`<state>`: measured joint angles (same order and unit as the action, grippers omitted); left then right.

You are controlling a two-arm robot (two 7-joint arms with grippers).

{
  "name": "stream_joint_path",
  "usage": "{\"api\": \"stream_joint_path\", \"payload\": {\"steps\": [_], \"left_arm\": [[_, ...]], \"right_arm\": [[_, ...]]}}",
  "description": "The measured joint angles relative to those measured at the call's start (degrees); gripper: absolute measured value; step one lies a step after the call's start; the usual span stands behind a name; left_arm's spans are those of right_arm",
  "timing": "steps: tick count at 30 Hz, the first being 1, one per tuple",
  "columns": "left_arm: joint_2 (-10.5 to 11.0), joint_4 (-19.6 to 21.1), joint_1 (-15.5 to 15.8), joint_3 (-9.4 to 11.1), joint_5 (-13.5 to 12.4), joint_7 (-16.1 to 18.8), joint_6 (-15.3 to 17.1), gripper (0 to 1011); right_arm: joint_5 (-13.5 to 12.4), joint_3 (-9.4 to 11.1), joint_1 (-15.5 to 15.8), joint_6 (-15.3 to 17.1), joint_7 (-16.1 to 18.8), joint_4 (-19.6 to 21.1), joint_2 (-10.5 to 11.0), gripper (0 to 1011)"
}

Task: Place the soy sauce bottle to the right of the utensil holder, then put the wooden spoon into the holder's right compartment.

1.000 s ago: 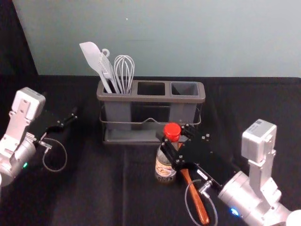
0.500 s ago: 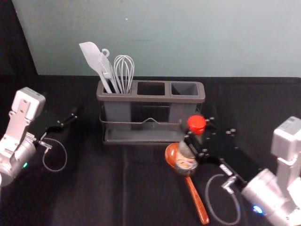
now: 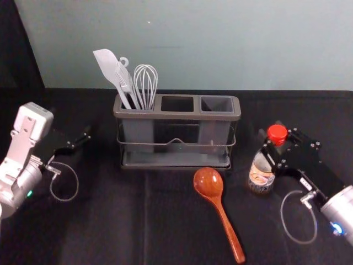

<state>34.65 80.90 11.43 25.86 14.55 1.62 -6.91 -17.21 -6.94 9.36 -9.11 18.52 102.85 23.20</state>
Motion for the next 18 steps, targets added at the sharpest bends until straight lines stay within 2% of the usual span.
{"api": "stream_joint_path", "payload": {"steps": [9, 14, 18], "left_arm": [[0.0, 0.0, 0.0, 0.0, 0.0, 0.0, 0.0, 1000], [0.0, 0.0, 0.0, 0.0, 0.0, 0.0, 0.0, 1000], [0.0, 0.0, 0.0, 0.0, 0.0, 0.0, 0.0, 1000]], "right_arm": [[-2.2, 0.9, -4.1, -1.3, 2.2, -5.6, -0.4, 382], [-3.1, 0.3, -7.5, -2.8, 3.8, -9.7, -1.1, 382], [-4.2, -0.7, -11.4, -3.1, 5.4, -13.9, -1.9, 382]]}}
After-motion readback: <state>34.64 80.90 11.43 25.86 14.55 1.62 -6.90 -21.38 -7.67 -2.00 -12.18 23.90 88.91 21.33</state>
